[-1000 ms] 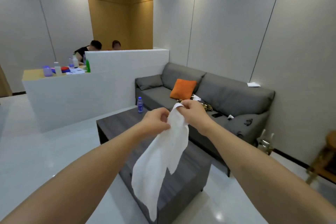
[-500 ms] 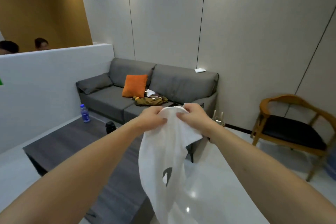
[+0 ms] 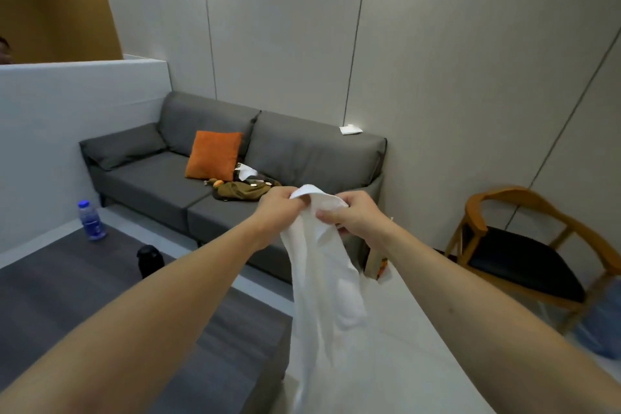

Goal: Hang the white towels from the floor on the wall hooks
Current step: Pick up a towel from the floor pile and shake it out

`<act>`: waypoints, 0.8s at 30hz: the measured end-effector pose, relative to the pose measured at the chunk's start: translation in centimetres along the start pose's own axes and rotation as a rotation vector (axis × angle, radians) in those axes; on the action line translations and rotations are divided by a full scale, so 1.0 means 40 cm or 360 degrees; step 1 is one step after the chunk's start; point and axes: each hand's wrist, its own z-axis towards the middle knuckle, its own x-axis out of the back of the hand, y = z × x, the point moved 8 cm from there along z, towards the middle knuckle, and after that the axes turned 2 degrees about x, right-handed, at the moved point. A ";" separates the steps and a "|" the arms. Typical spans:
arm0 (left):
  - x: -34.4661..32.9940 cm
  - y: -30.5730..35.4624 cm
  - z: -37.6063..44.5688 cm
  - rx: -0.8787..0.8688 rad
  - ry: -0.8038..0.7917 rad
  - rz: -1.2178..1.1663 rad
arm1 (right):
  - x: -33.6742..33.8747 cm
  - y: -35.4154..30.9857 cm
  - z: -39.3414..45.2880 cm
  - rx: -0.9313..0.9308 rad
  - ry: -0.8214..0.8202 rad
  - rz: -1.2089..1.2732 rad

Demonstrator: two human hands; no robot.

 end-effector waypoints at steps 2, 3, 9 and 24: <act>0.036 -0.024 0.045 0.0050 0.0038 -0.0077 | -0.026 -0.012 0.063 0.0072 0.0052 0.0061; 0.053 -0.031 0.062 0.0051 0.0031 -0.0113 | -0.043 -0.022 0.096 0.0106 0.0075 0.0085; 0.159 -0.036 0.101 -0.0047 0.0099 -0.0057 | -0.147 -0.138 0.245 0.0393 0.0039 0.0029; 0.436 -0.067 -0.018 0.0217 0.1242 -0.0041 | -0.413 -0.173 0.344 0.0603 -0.1165 0.0048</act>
